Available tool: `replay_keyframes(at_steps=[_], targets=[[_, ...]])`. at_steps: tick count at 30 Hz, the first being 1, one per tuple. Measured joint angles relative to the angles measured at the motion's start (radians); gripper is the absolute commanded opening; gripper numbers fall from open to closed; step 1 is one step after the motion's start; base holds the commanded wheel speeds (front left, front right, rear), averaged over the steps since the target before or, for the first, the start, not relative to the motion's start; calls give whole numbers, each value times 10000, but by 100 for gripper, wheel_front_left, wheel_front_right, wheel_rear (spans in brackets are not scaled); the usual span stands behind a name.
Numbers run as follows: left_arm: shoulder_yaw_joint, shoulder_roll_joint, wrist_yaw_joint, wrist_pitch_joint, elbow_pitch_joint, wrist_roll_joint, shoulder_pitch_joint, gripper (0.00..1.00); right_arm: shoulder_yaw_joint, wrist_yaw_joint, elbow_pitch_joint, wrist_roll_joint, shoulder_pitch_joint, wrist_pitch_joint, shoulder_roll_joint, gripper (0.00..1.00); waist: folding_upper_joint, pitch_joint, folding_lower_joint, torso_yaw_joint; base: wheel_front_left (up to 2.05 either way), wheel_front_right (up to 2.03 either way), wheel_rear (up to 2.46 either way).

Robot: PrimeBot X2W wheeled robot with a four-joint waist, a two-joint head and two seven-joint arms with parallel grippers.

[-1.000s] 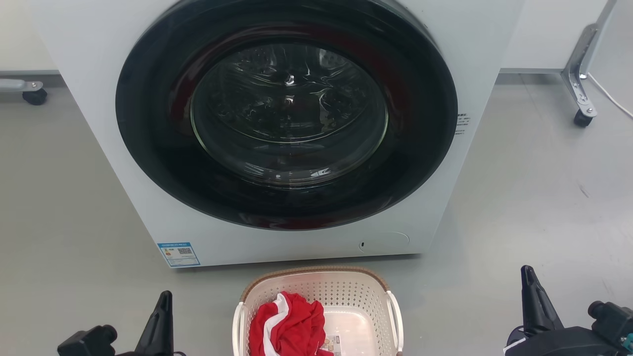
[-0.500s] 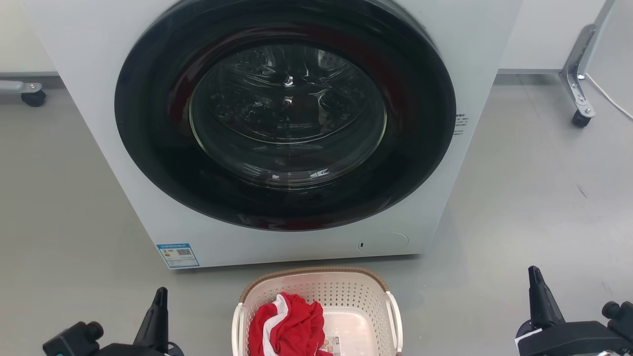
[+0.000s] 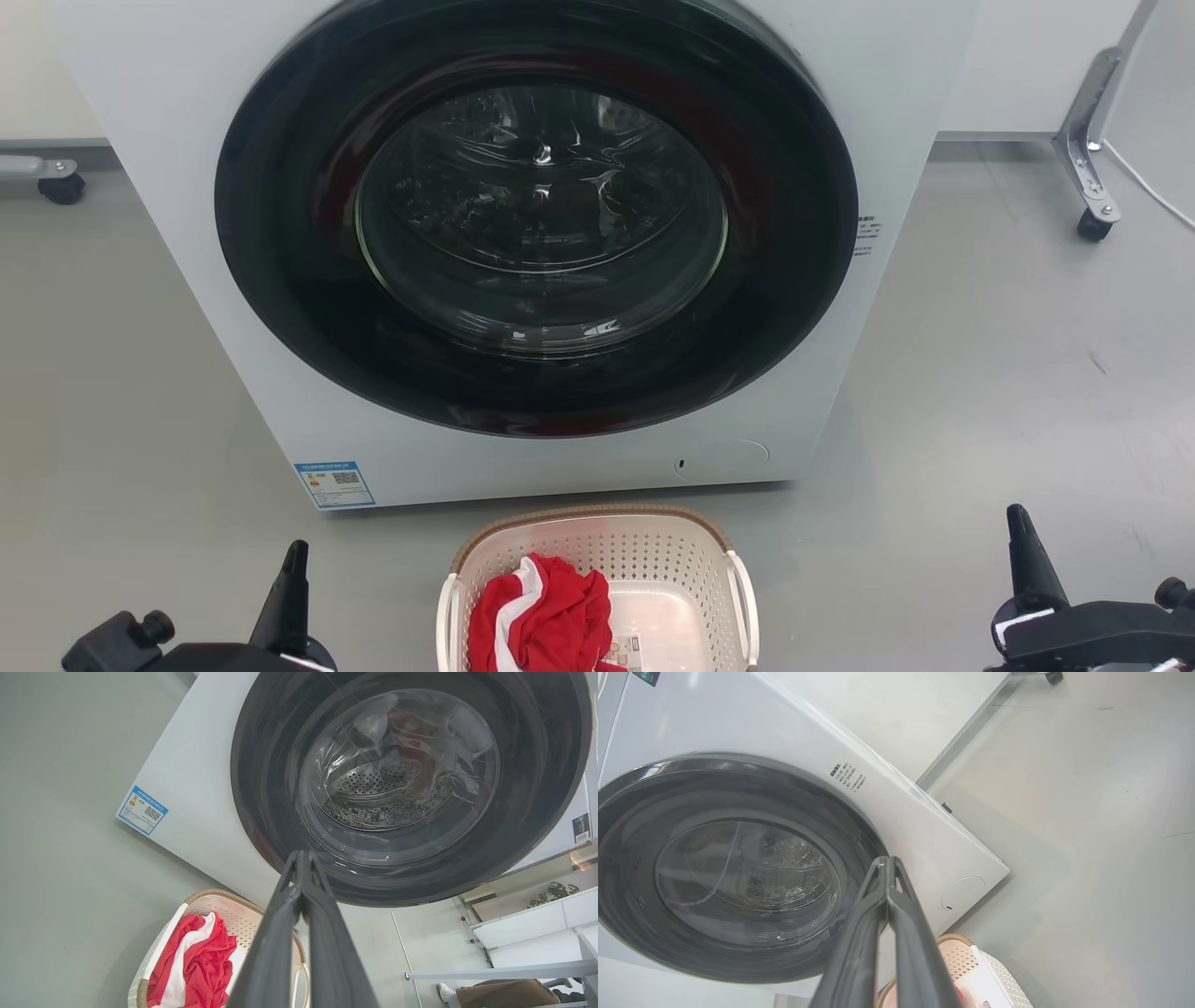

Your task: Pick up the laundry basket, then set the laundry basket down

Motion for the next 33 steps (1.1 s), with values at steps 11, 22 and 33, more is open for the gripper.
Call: replay_keyframes(at_steps=[11, 22, 33], targets=[[336, -176, -217, 265, 324, -1365, -204, 0, -405, 247, 234, 1367, -67, 360, 165, 0, 0, -19, 0, -22, 0, 0, 0], [667, -314, -520, 516, 644, -2723, -407, 0, -807, 502, 499, 2734, -225, 750, 328, 0, 0, -38, 0, -44, 0, 0, 0], [1003, -493, -754, 752, 959, -4046, -657, 0, -1221, 765, 750, 4094, -406, 1097, 499, 0, 0, -57, 0, -66, 0, 0, 0]])
